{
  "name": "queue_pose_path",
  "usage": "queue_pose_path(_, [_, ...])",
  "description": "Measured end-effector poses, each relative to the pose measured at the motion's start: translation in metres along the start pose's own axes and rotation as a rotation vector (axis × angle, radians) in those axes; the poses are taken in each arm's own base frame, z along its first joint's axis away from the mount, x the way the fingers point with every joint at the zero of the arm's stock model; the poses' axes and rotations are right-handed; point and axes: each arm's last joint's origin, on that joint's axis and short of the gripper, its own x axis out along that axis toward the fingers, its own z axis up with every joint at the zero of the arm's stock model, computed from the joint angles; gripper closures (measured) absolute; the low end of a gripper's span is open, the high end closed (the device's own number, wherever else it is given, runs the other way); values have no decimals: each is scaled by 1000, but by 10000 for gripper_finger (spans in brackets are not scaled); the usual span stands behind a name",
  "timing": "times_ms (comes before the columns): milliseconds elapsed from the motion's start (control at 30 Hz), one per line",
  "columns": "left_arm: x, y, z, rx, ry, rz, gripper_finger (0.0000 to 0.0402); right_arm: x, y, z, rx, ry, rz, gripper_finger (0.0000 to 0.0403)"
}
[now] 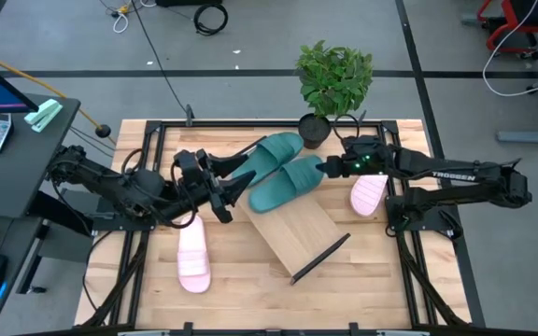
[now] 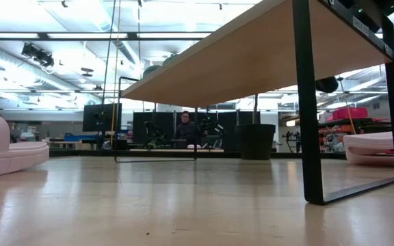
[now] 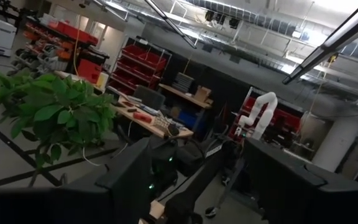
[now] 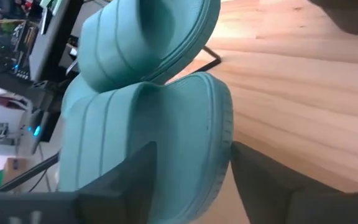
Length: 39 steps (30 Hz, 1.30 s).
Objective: Pick and place slides into the shelf
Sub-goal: Put the green slide on the shelf, then put the right pink slide on the shelf
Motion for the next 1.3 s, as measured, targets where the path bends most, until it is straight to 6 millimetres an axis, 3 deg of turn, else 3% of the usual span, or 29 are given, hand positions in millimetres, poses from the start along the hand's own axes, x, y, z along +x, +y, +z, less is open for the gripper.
queue_pose_path(233, [5, 8, -12, 3, 108, -10, 161, -32, -4, -4, -1, 19, 4, 164])
queue_pose_path(667, [17, 34, -36, 21, 337, 68, 184, -82, -24, -18, -23, 33, -67, 176])
queue_pose_path(1033, [34, 33, -78, -33, 521, 10, 203, -90, -30, -21, -64, 24, -109, 176])
queue_pose_path(1300, [25, 27, -87, -87, 691, -106, 212, -90, -31, -22, -87, 35, -116, 176])
